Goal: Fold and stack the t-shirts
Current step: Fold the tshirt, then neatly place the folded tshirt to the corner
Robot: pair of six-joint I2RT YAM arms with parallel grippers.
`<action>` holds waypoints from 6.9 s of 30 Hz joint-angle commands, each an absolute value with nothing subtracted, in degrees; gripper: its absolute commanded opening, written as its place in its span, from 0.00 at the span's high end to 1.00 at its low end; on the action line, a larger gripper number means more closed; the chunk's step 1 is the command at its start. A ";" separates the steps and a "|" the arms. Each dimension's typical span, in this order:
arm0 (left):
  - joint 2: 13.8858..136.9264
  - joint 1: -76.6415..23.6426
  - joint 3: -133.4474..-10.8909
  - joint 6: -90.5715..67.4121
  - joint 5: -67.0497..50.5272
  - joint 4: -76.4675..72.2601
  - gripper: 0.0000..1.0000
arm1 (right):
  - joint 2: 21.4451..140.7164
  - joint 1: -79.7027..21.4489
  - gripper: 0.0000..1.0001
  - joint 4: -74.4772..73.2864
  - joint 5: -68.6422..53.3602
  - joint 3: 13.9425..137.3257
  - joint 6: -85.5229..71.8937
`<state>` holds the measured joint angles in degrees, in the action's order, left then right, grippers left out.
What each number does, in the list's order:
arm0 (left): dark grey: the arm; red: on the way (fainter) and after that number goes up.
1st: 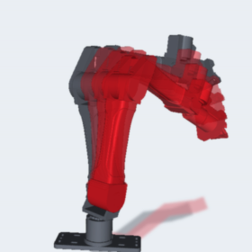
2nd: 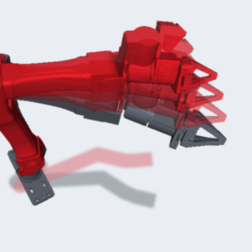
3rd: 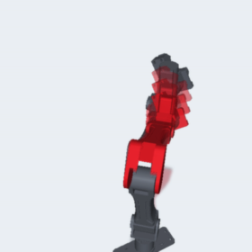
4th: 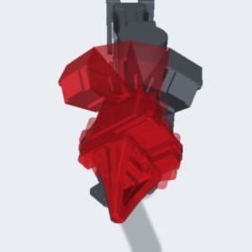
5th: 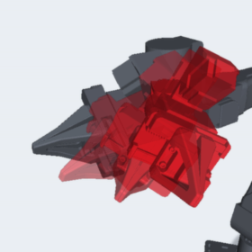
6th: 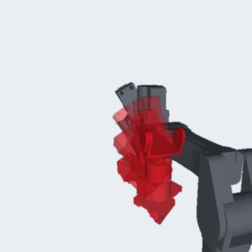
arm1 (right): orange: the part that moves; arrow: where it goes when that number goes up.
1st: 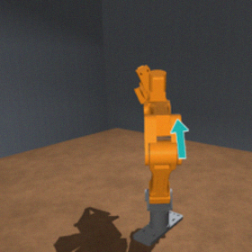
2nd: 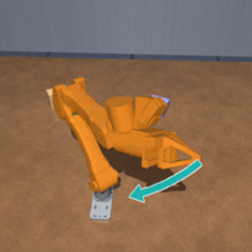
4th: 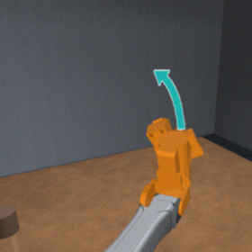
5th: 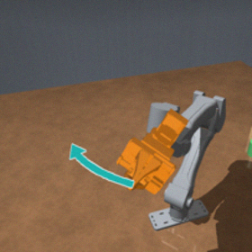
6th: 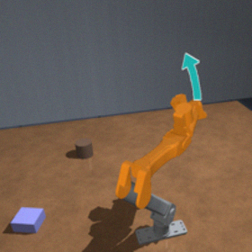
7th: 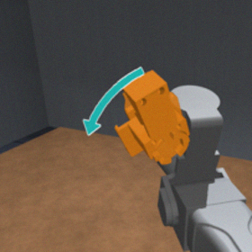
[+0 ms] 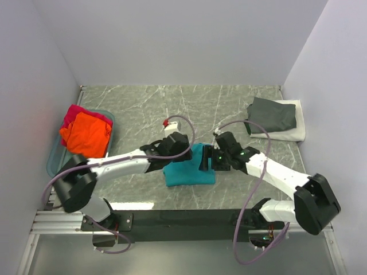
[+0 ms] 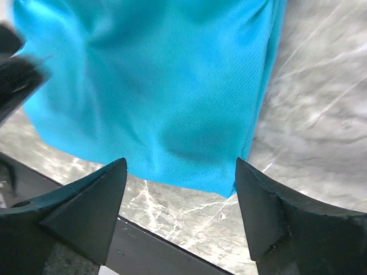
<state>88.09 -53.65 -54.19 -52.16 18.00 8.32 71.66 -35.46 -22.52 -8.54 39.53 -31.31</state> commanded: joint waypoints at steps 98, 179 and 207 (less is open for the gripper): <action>80.42 -41.66 -30.67 -52.29 11.16 2.99 0.41 | 106.08 16.78 1.00 -48.78 -24.17 107.23 6.06; 50.36 -36.83 -39.20 -46.67 25.58 24.79 0.15 | 60.30 -23.98 0.09 -16.27 -10.37 44.24 -21.61; 46.58 -36.47 -38.94 -44.74 24.43 25.49 0.01 | 58.27 -28.21 0.09 -13.45 -9.32 37.53 -24.26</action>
<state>48.29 -36.73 -38.28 -46.13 23.90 25.28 58.87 -27.88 -15.81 -9.74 35.64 -24.62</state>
